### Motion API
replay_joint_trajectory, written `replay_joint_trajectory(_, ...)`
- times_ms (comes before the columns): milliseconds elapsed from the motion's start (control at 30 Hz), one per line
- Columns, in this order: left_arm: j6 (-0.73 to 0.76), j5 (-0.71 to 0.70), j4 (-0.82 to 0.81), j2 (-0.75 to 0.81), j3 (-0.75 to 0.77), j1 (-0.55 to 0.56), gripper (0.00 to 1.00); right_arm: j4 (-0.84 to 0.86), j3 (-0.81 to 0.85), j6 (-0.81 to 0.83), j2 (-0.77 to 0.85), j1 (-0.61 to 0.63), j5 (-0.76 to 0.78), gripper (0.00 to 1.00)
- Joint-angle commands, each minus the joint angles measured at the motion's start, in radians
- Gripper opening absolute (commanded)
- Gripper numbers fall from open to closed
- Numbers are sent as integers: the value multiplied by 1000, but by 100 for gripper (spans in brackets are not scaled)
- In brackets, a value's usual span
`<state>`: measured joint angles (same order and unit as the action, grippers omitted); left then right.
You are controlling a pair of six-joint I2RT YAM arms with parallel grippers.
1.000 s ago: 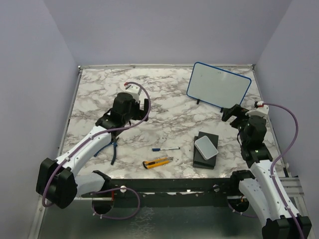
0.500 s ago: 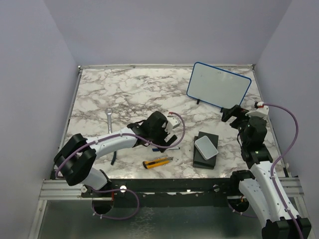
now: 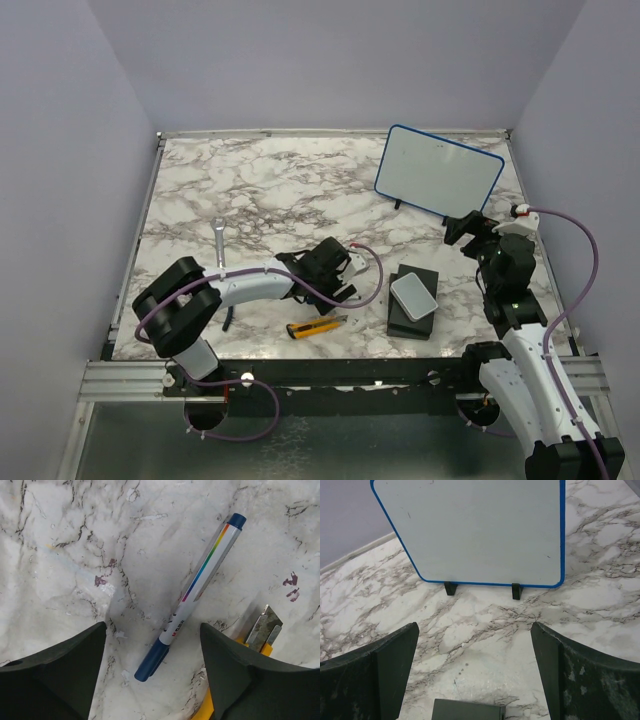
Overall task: Write a sentence on the whiteboard
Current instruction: Move the whiteboard marker to the center of the board.
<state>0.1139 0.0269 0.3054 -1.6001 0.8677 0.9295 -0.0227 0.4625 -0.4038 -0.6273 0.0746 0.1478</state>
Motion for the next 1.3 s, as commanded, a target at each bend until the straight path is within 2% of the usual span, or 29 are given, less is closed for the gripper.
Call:
replay_joint_trajectory(0,-1,-114,29,-21,33,17,71,13,-8,-10,5,-2,-12,97)
replay_joint_trajectory(133,-30,-221,29,-33,43,19,51,13,-7,-10,5,-3,-9,97)
replay_joint_trajectory(233,-50,-259,29,-48,54,19,41,13,-7,-13,3,-2,-5,97)
replay_joint_trajectory(400,-107,-278,27,-57,80,19,32,13,-7,-12,-12,-2,12,97)
replay_joint_trajectory(500,-159,-219,6,-54,86,19,31,8,8,4,-46,-2,14,95)
replay_joint_trajectory(600,-170,-179,-1,-51,87,19,30,-2,36,14,-99,-2,3,88)
replay_joint_trajectory(800,-178,-125,-3,-55,94,19,27,8,115,-12,-326,14,-37,75)
replay_joint_trajectory(1000,-189,-97,-12,-20,90,18,28,135,164,-38,-522,171,80,71)
replay_joint_trajectory(1167,-190,-92,-14,20,87,17,43,189,242,-55,-700,243,146,67)
replay_joint_trajectory(1267,-190,-81,-20,56,80,8,49,211,295,-57,-813,269,160,67)
